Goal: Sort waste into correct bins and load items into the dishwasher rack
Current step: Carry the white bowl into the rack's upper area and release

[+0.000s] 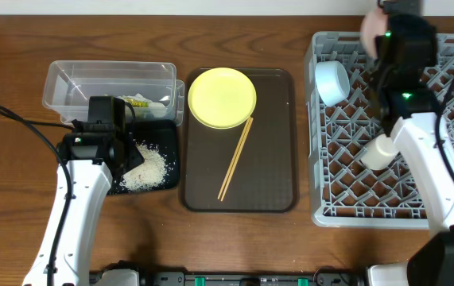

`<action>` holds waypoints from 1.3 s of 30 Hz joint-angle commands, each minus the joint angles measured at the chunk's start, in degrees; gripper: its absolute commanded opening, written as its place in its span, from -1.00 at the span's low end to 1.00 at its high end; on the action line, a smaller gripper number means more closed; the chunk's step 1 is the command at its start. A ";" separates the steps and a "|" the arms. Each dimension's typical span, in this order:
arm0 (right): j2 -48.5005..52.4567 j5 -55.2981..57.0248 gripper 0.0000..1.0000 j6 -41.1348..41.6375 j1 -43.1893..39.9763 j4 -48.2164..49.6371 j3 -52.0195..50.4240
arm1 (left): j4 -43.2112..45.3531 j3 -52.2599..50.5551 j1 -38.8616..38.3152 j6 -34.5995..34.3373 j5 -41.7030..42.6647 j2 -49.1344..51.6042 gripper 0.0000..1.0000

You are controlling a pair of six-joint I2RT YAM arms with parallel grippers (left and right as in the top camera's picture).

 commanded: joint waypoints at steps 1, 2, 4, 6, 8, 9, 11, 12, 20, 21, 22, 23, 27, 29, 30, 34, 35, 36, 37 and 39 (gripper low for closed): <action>3.58 5.81 -0.98 -8.98 -3.15 2.64 0.33 | -0.04 0.57 0.26 -0.55 -0.28 -0.39 0.35; 4.55 6.82 -0.98 -9.68 -3.87 3.89 0.33 | -0.04 0.57 0.26 -0.55 -0.28 -0.39 0.35; 6.91 9.49 -0.98 -10.58 -5.35 7.23 0.33 | -0.04 0.57 0.26 -0.55 -0.28 -0.39 0.35; 9.29 11.50 -0.97 -10.54 -6.40 10.23 0.33 | -0.04 0.57 0.26 -0.55 -0.28 -0.39 0.35; 11.37 12.04 -0.98 -10.51 -6.69 11.47 0.33 | -0.07 0.57 0.26 -0.55 -0.28 -0.39 0.35; 12.04 12.02 -0.98 -10.45 -6.67 11.50 0.33 | -0.07 0.57 0.26 -0.52 -0.28 -0.39 0.35; 13.70 12.04 -0.98 -10.05 -6.38 11.89 0.33 | -0.07 0.57 0.26 -0.55 -0.28 -0.39 0.35; 14.51 12.02 -0.98 -10.05 -6.25 12.13 0.33 | -0.04 0.57 0.26 -0.55 -0.28 -0.39 0.35; 20.59 12.04 -0.98 -10.05 -4.68 14.64 0.33 | -0.07 0.57 0.26 -0.55 -0.26 -0.39 0.35; 20.96 12.02 -0.98 -10.05 -4.33 14.82 0.33 | -0.07 0.57 0.26 -0.55 -0.26 -0.39 0.35; 21.46 12.02 -0.98 -10.08 -4.00 14.93 0.33 | -0.07 0.57 0.26 -0.55 -0.26 -0.39 0.35; 21.77 12.04 -0.98 -10.08 -3.69 15.30 0.33 | -0.07 0.57 0.26 -0.55 -0.26 -0.39 0.35; 23.10 12.04 -0.98 -10.12 -2.38 15.28 0.33 | -0.09 0.57 0.26 -0.55 -0.26 -0.39 0.36; 23.65 12.11 -0.97 -10.36 -1.81 15.04 0.33 | -0.09 0.57 0.26 -0.55 -0.26 -0.39 0.35; 23.91 12.11 -0.98 -10.34 -1.53 14.49 0.33 | -0.09 0.57 0.24 -0.55 -0.26 -0.39 0.35; 24.17 14.12 -0.98 -9.25 -0.79 12.59 0.31 | -0.09 0.57 0.26 -0.52 -0.26 -0.39 0.35; 24.17 15.47 -0.98 -8.20 -0.57 12.22 0.31 | -0.09 0.57 0.26 -0.55 -0.26 -0.39 0.35; 24.17 17.11 -0.98 -7.15 -0.42 12.15 0.31 | -0.07 0.57 0.26 -0.55 -0.26 -0.39 0.35; 24.17 18.53 -0.98 -6.29 -0.28 12.13 0.31 | -0.07 0.57 0.26 -0.55 -0.26 -0.39 0.35; 24.15 20.70 -0.98 -4.72 0.02 12.02 0.31 | -0.07 0.57 0.26 -0.55 -0.26 -0.39 0.35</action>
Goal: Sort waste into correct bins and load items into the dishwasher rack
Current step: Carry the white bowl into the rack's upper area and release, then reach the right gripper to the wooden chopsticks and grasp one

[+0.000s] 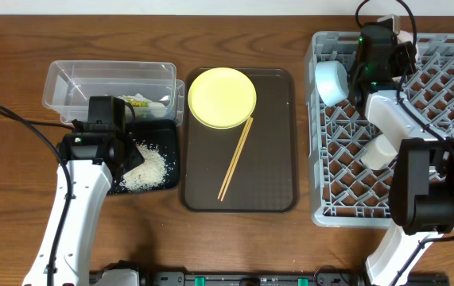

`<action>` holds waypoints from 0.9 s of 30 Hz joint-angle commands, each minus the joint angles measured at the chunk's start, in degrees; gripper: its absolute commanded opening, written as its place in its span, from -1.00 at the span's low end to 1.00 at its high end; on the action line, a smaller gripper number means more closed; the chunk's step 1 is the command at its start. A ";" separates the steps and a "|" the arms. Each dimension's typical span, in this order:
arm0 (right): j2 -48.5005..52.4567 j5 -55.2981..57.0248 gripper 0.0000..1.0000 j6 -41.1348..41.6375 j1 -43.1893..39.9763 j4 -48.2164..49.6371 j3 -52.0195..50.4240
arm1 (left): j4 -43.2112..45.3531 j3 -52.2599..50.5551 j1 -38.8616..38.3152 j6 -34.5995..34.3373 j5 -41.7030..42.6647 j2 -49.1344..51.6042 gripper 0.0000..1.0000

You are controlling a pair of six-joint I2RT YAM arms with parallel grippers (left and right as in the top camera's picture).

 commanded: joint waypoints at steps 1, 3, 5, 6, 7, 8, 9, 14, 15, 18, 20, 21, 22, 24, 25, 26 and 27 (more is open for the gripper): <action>1.42 5.75 -0.98 3.08 0.98 -0.96 0.07 | -0.13 0.57 0.26 -0.52 -0.26 -0.39 0.35; 1.40 7.21 -0.98 3.10 1.46 -1.11 0.07 | -0.15 0.57 0.26 -0.55 -0.26 -0.39 0.35; 1.40 8.52 -0.98 3.10 2.16 -1.68 0.07 | -0.11 0.57 0.26 -0.55 0.22 -0.39 0.35; 1.40 8.92 -0.98 3.15 2.60 -2.43 0.07 | -0.09 0.57 0.26 -0.55 0.72 -0.39 0.35; 1.38 9.29 -0.98 3.34 3.06 -3.39 0.07 | 0.02 0.57 0.26 -0.55 1.14 -0.39 0.36; 1.38 9.60 -0.91 4.44 3.63 -4.83 0.07 | 0.07 0.57 0.24 -0.55 1.22 -0.39 0.35; 1.31 9.73 -0.81 5.92 4.11 -6.45 0.07 | 0.07 0.57 0.24 -0.55 1.22 -0.39 0.35; -0.87 2.03 -0.53 19.91 5.84 -19.98 0.07 | 0.00 0.57 0.26 -0.52 1.20 -0.39 0.35; -1.81 -1.66 -0.44 22.62 5.86 -22.99 0.09 | 0.00 0.57 0.26 -0.50 1.20 -0.39 0.35; -5.68 -11.69 -0.30 29.07 5.77 -30.12 0.09 | 0.02 0.57 0.26 -0.52 1.20 -0.39 0.35; -8.70 -16.50 -0.21 30.16 5.79 -32.85 0.09 | 0.02 0.57 0.26 -0.52 1.20 -0.39 0.35; -10.29 -18.27 -0.15 30.16 5.79 -33.79 0.09 | 0.04 0.57 0.26 -0.52 1.20 -0.39 0.36; -12.37 -20.68 -0.07 30.18 5.88 -35.10 0.09 | 0.04 0.57 0.26 -0.52 1.20 -0.39 0.35; -15.74 -25.38 0.04 30.10 6.05 -37.20 0.09 | 0.04 0.57 0.26 -0.52 1.20 -0.39 0.35; -17.62 -28.70 0.07 30.12 6.25 -38.47 0.09 | 0.04 0.57 0.26 -0.52 1.20 -0.39 0.35; -19.65 -33.27 0.10 30.12 6.51 -40.02 0.09 | 0.04 0.57 0.26 -0.52 1.20 -0.39 0.36; -21.11 -37.81 0.13 30.12 6.80 -41.29 0.09 | 0.04 0.57 0.26 -0.52 1.20 -0.39 0.35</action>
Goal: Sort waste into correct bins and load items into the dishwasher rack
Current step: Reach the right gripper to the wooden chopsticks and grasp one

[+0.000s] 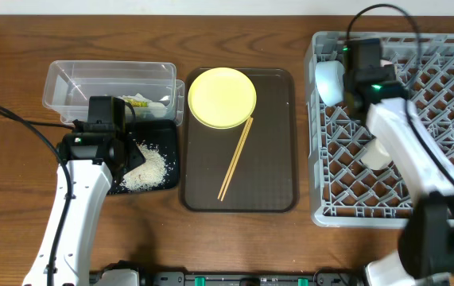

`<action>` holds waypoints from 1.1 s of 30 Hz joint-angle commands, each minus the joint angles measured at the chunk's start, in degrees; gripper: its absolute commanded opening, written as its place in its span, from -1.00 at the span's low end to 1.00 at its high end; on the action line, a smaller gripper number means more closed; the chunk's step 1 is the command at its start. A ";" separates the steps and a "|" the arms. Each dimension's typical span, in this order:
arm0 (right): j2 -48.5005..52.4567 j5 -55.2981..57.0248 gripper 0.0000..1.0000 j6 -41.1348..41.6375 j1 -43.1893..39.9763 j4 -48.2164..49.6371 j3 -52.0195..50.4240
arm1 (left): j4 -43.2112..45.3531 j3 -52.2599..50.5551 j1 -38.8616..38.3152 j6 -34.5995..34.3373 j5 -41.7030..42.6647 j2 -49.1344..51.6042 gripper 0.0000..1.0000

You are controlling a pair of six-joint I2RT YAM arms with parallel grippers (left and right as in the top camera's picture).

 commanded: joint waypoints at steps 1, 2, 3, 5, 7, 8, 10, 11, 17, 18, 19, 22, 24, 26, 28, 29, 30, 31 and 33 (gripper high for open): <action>-6.75 -20.96 0.12 2.54 1.64 -3.39 0.22 | 0.07 0.57 0.26 -0.52 -0.11 -0.39 0.36; -8.11 -27.89 0.09 2.60 2.10 -4.76 0.24 | 0.09 0.57 0.26 -0.52 -0.11 -0.39 0.35; -8.98 -32.81 0.06 3.06 2.49 -5.70 0.24 | 0.09 0.57 0.26 -0.52 -0.11 -0.39 0.36; -10.36 -43.54 0.04 5.90 4.07 -7.91 0.22 | 0.09 0.57 0.26 -0.52 -0.11 -0.39 0.36; -10.47 -47.36 0.04 8.26 5.66 -9.03 0.22 | 0.09 0.57 0.26 -0.52 -0.11 -0.39 0.36; -10.25 -48.33 0.04 10.16 7.26 -9.90 0.15 | 0.11 0.57 0.26 -0.52 -0.11 -0.39 0.36; -9.66 -48.28 0.04 12.09 9.88 -11.02 0.11 | 0.09 0.57 0.26 -0.52 -0.11 -0.39 0.36; -9.22 -48.26 0.03 12.87 11.26 -11.30 0.09 | 0.09 0.57 0.26 -0.52 -0.11 -0.39 0.36; -3.74 -41.83 0.00 22.21 21.03 -11.61 0.04 | 0.09 0.57 0.26 -0.52 -0.11 -0.39 0.36; -2.40 -40.50 0.00 23.87 22.60 -11.61 0.04 | 0.09 0.57 0.26 -0.52 -0.09 -0.39 0.36; -1.18 -39.36 0.00 25.46 23.85 -11.58 0.04 | 0.09 0.57 0.26 -0.52 -0.11 -0.39 0.36; 3.02 -35.12 -0.02 30.84 27.41 -11.61 0.04 | 0.09 0.57 0.26 -0.52 -0.11 -0.39 0.36; 5.92 -32.63 -0.03 34.82 29.40 -11.56 0.04 | 0.09 0.57 0.26 -0.52 -0.11 -0.39 0.36; 8.35 -31.30 -0.03 37.48 30.84 -11.41 0.04 | 0.09 0.57 0.26 -0.52 -0.11 -0.39 0.36; 10.99 -30.53 -0.04 40.26 32.09 -11.32 0.04 | 0.09 0.57 0.26 -0.50 -0.11 -0.39 0.36; 12.20 -29.90 -0.04 41.68 32.59 -11.19 0.04 | 0.09 0.57 0.24 -0.52 -0.11 -0.39 0.36; 13.35 -29.16 -0.04 42.53 33.00 -10.91 0.04 | 0.07 0.57 0.26 -0.52 -0.11 -0.39 0.36; 14.25 -28.41 -0.05 43.08 33.29 -10.67 0.04 | 0.09 0.57 0.26 -0.52 -0.11 -0.39 0.36; 15.91 -26.99 -0.04 43.25 33.70 -10.03 0.04 | 0.11 0.57 0.26 -0.52 -0.11 -0.39 0.36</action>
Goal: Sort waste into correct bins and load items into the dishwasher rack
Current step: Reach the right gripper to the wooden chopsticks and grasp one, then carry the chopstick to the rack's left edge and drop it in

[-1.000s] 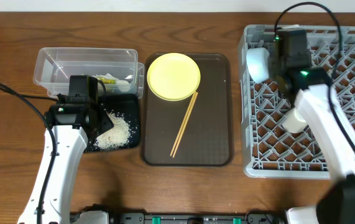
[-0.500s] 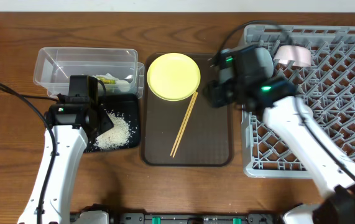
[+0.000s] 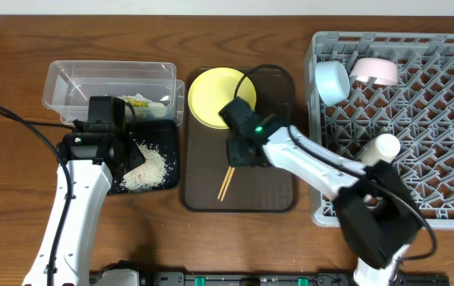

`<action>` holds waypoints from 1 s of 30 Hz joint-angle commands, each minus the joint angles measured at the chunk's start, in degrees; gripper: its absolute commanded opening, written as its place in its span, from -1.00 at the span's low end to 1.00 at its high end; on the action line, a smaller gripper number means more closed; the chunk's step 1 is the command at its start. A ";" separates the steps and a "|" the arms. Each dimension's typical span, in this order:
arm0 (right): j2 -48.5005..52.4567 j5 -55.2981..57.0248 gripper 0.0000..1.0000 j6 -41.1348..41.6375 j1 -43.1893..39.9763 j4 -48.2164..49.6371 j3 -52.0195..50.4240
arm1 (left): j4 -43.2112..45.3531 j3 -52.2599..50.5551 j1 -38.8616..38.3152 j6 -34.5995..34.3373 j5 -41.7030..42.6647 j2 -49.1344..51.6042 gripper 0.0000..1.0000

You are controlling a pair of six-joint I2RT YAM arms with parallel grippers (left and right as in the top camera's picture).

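A yellow plate (image 3: 215,99) lies at the back of the brown tray (image 3: 274,191). A pair of wooden chopsticks (image 3: 226,185) lies slanted in front of it. My right gripper (image 3: 238,152) is low over the middle of the chopsticks and hides them there; its jaws do not show. In the grey dishwasher rack (image 3: 425,183) a blue bowl (image 3: 332,82), a pink bowl (image 3: 376,70) and a white cup (image 3: 379,148) are set. My left gripper (image 3: 127,151) hovers over the black container of rice (image 3: 151,168), its jaw state unclear.
Two clear plastic bins (image 3: 107,81) stand at the back left, one holding a scrap of wrapper (image 3: 141,102). The rack fills the right side of the wooden table (image 3: 20,199). My right arm stretches from the front right across the rack's left edge.
My right arm has left the rack's back-left corner and now reaches over the tray, gripper down on the chopsticks. The pink bowl now shows in the rack beside the blue bowl. Left arm unchanged.
My right gripper first held something pink above the rack's back edge. It then stood low at the back-left of the rack near the blue bowl for two moments. Now the pink bowl rests in the rack and the gripper is over the chopsticks. The left arm never moved.
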 commanded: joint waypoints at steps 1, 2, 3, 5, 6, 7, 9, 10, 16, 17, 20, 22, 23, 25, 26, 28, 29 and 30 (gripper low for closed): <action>2.82 4.83 -0.05 4.50 1.11 0.90 0.00 | 0.07 0.57 0.24 -0.52 -0.11 -0.39 0.36; 3.43 5.01 -0.04 4.52 1.20 1.03 0.00 | 0.07 0.57 0.26 -0.52 -0.11 -0.39 0.36; 3.96 5.16 -0.04 4.55 1.25 1.05 0.00 | 0.07 0.57 0.26 -0.52 -0.11 -0.39 0.36; 4.63 5.40 -0.04 4.70 1.22 0.98 0.00 | 0.04 0.57 0.26 -0.52 -0.11 -0.39 0.36; 4.85 5.46 -0.04 4.68 1.22 0.96 0.00 | 0.04 0.57 0.26 -0.52 -0.11 -0.39 0.36; 4.87 5.53 -0.04 4.70 1.22 0.87 0.00 | 0.04 0.57 0.24 -0.52 -0.09 -0.39 0.36; 4.87 6.05 -0.05 4.70 1.22 0.70 0.00 | 0.04 0.57 0.26 -0.52 -0.11 -0.39 0.36; 4.85 6.47 -0.05 4.68 1.22 0.50 0.00 | 0.07 0.57 0.26 -0.52 -0.11 -0.39 0.36; 4.85 6.67 -0.74 5.40 0.15 -2.67 0.00 | 0.02 0.57 0.26 -0.52 -0.11 -0.39 0.36; 4.85 6.67 -0.84 5.84 -0.24 -3.21 0.02 | 0.04 0.57 0.24 -0.52 -0.11 -0.39 0.36; 4.83 6.67 -0.97 5.84 -1.18 -4.15 0.02 | 0.04 0.57 0.26 -0.52 -0.11 -0.39 0.36; 4.68 6.67 -0.98 5.79 -1.95 -4.72 0.02 | 0.04 0.57 0.26 -0.52 -0.11 -0.39 0.36; 4.48 6.67 -0.98 5.75 -2.49 -5.07 0.02 | 0.04 0.57 0.26 -0.52 -0.11 -0.39 0.36; 3.63 6.67 -0.98 5.73 -3.80 -5.57 0.02 | 0.04 0.57 0.26 -0.52 -0.11 -0.39 0.36; 3.10 6.69 -0.98 5.70 -4.57 -5.81 0.02 | 0.04 0.57 0.26 -0.52 -0.11 -0.39 0.36; 1.18 6.69 -0.98 5.55 -6.62 -6.47 0.02 | 0.04 0.57 0.26 -0.52 -0.11 -0.39 0.36; 0.11 6.69 -0.98 4.74 -7.58 -6.64 0.02 | 0.04 0.57 0.26 -0.52 -0.11 -0.39 0.36; -1.33 6.67 -0.98 3.39 -8.79 -6.71 0.02 | 0.07 0.57 0.26 -0.52 -0.11 -0.39 0.36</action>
